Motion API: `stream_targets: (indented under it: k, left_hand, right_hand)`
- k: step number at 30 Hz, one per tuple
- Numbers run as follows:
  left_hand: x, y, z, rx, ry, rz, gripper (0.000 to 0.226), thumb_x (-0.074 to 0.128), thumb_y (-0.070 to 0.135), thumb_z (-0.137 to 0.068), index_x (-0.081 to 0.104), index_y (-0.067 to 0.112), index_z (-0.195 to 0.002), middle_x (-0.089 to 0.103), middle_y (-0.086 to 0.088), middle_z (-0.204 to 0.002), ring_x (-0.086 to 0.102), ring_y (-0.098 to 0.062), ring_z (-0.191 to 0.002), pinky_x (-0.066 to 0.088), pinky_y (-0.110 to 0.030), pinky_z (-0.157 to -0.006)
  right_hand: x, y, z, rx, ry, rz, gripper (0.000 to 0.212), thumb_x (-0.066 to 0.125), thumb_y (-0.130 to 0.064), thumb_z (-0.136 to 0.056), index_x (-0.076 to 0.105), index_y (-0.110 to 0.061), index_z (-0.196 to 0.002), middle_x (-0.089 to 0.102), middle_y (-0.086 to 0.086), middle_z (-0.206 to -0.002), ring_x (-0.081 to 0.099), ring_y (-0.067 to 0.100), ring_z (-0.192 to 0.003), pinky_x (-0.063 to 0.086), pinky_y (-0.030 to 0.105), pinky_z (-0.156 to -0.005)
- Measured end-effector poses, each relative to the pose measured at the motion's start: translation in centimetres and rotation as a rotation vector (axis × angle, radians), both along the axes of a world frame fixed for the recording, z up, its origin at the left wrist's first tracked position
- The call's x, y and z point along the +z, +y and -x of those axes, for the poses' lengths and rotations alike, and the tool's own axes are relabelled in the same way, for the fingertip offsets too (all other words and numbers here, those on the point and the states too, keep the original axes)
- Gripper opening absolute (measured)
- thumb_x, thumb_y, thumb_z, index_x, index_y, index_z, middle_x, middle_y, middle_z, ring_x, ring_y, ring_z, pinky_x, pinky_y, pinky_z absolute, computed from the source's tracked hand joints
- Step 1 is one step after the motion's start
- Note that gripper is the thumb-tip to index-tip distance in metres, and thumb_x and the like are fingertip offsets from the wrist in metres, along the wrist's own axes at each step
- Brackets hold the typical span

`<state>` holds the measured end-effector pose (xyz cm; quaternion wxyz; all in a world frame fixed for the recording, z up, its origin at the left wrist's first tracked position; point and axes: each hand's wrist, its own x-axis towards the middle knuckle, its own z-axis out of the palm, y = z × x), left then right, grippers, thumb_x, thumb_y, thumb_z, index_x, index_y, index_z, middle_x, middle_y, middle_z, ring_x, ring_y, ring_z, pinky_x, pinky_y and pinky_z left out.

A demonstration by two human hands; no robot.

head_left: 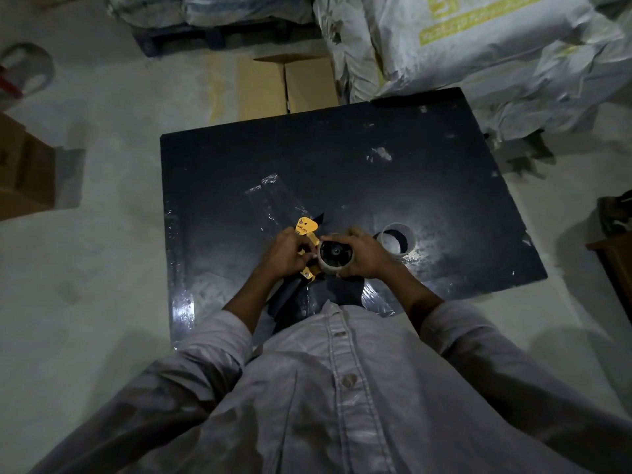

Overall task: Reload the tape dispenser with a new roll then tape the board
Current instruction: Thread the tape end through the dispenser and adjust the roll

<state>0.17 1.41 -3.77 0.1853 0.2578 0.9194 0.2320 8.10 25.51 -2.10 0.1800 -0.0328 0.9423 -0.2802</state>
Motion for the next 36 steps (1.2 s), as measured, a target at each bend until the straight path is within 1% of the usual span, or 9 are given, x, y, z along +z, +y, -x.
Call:
stream_targets:
  k: [6, 8, 11, 14, 16, 27, 30, 33, 36]
  left_hand:
    - [-0.8, 0.0, 0.3, -0.026, 0.021, 0.030, 0.018, 0.081, 0.044, -0.090, 0.086, 0.041, -0.108, 0.073, 0.000, -0.101, 0.064, -0.019, -0.096, 0.049, -0.031, -0.077]
    - [-1.6, -0.4, 0.4, -0.048, 0.061, 0.029, 0.021, 0.075, 0.049, -0.090, 0.086, 0.040, -0.105, 0.076, 0.002, -0.099, 0.065, -0.022, -0.098, 0.053, -0.037, -0.084]
    - [-2.0, -0.6, -0.1, -0.084, 0.152, -0.019, 0.026, 0.066, 0.053, -0.090, 0.082, 0.035, -0.098, 0.074, 0.008, -0.097, 0.059, -0.023, -0.101, 0.047, -0.046, -0.092]
    - [-1.7, -0.3, -1.1, -0.093, 0.259, -0.112, 0.026, 0.067, 0.047, -0.092, 0.080, 0.025, -0.093, 0.074, 0.008, -0.093, 0.052, -0.024, -0.097, 0.037, -0.046, -0.088]
    - [-1.6, -0.1, -1.6, -0.065, 0.294, -0.103, 0.021, 0.074, 0.043, -0.092, 0.079, 0.023, -0.094, 0.074, 0.008, -0.097, 0.051, -0.025, -0.101, 0.036, -0.046, -0.089]
    - [-1.9, -0.5, -3.1, -0.035, 0.278, -0.009, 0.019, 0.083, 0.045, -0.084, 0.077, 0.026, -0.086, 0.054, 0.004, -0.104, 0.050, -0.030, -0.103, 0.040, -0.049, -0.087]
    - [-1.5, -0.8, -3.3, -0.014, 0.270, -0.006, 0.022, 0.074, 0.051, -0.088, 0.077, 0.029, -0.088, 0.054, 0.005, -0.107, 0.047, -0.026, -0.107, 0.037, -0.046, -0.090]
    - [-0.3, -0.4, -3.4, 0.029, 0.232, 0.079, 0.027, 0.064, 0.056, -0.083, 0.073, 0.030, -0.087, 0.053, 0.007, -0.108, 0.046, -0.024, -0.111, 0.037, -0.047, -0.092]
    - [0.8, 0.8, -3.1, -0.005, 0.234, 0.287, 0.041, 0.067, 0.059, -0.076, 0.071, 0.025, -0.099, 0.060, 0.000, -0.114, 0.047, -0.028, -0.117, 0.039, -0.049, -0.096]
  right_hand:
    - [0.0, 0.0, 0.3, 0.001, -0.008, 0.003, 0.108, 0.102, -0.035, -0.063, 0.050, -0.046, -0.157, 0.042, -0.006, -0.122, 0.057, 0.020, -0.116, 0.046, 0.029, -0.092]
    - [0.1, 0.0, 0.4, -0.002, -0.008, 0.005, 0.108, 0.102, -0.034, -0.062, 0.051, -0.044, -0.157, 0.042, -0.006, -0.121, 0.057, 0.020, -0.116, 0.045, 0.028, -0.093]
    - [0.1, 0.0, 0.4, -0.001, -0.015, 0.008, 0.110, 0.103, -0.032, -0.061, 0.051, -0.046, -0.157, 0.042, -0.007, -0.122, 0.058, 0.020, -0.116, 0.049, 0.030, -0.094]
    - [0.2, -0.1, 0.4, -0.003, -0.015, 0.006, 0.110, 0.102, -0.033, -0.060, 0.051, -0.047, -0.157, 0.043, -0.005, -0.123, 0.060, 0.022, -0.116, 0.055, 0.036, -0.096]
    - [0.4, -0.2, 0.4, -0.009, -0.022, 0.000, 0.110, 0.102, -0.035, -0.061, 0.050, -0.047, -0.157, 0.043, -0.005, -0.123, 0.060, 0.022, -0.115, 0.056, 0.038, -0.096]
    - [0.7, -0.7, 0.0, -0.049, -0.013, -0.028, 0.110, 0.099, -0.043, -0.059, 0.046, -0.054, -0.154, 0.046, -0.001, -0.120, 0.059, 0.022, -0.107, 0.059, 0.041, -0.092]
    - [0.7, -0.7, -0.1, -0.059, -0.015, -0.027, 0.110, 0.100, -0.042, -0.060, 0.046, -0.055, -0.154, 0.045, -0.002, -0.121, 0.059, 0.023, -0.111, 0.059, 0.041, -0.094]
    - [0.7, -0.8, -0.1, -0.071, -0.024, -0.032, 0.111, 0.100, -0.041, -0.060, 0.044, -0.056, -0.154, 0.044, -0.003, -0.122, 0.058, 0.023, -0.111, 0.059, 0.043, -0.093]
    - [0.7, -0.9, -0.1, -0.081, -0.040, -0.033, 0.111, 0.099, -0.040, -0.060, 0.044, -0.056, -0.154, 0.044, -0.002, -0.123, 0.059, 0.023, -0.111, 0.060, 0.044, -0.093]
